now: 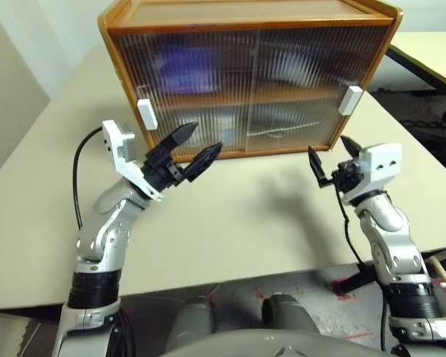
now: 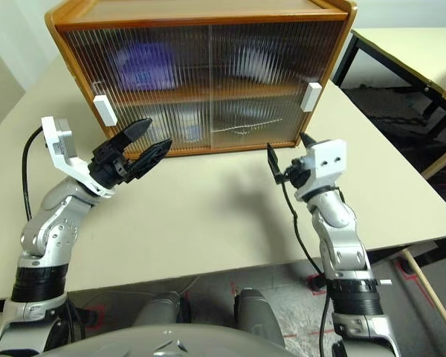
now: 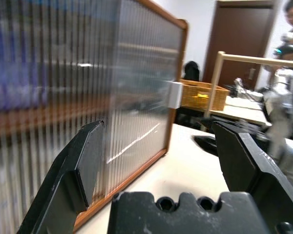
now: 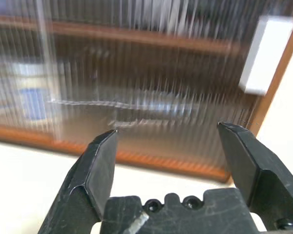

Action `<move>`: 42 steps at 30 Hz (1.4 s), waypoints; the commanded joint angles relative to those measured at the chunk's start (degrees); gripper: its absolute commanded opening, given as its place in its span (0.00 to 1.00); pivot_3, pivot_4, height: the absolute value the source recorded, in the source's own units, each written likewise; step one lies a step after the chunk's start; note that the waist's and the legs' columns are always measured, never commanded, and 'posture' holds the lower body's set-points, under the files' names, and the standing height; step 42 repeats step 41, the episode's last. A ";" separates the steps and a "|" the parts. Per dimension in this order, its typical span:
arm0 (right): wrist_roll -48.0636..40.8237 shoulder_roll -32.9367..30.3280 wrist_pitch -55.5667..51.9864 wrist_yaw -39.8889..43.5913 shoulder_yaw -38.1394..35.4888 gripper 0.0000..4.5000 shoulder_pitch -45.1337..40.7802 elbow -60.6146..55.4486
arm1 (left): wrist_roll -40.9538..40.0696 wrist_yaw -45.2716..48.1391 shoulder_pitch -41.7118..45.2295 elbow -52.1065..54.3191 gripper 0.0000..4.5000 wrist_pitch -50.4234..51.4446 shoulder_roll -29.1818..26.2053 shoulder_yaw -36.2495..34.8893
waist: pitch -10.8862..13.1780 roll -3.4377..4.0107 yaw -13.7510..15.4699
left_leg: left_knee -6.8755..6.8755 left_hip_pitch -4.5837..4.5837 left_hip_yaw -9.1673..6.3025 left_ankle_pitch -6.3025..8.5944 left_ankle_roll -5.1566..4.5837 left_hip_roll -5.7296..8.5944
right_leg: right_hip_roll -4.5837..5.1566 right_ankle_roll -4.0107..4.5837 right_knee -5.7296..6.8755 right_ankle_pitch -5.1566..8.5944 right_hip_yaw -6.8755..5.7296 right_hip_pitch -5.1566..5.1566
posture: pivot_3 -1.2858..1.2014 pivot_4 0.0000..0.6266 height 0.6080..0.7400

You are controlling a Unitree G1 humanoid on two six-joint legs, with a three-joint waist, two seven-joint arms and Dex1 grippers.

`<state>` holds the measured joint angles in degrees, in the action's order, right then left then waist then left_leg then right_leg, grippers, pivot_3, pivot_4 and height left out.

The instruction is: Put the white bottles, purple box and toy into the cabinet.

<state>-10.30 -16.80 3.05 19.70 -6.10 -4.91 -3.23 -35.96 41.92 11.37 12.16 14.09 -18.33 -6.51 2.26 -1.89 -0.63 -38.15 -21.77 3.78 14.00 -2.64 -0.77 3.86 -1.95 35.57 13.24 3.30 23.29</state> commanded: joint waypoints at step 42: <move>-6.94 2.91 16.38 7.31 -6.20 1.00 11.10 10.09 | 24.64 -30.32 -23.70 -8.26 1.00 -31.21 11.15 -8.33 | -0.05 -0.29 0.89 | 0.14 0.36 0.20 0.25 0.43 -0.12 | 0.18 0.94 -0.04 0.60 -0.04 -0.18 | 0.54 0.00 1.00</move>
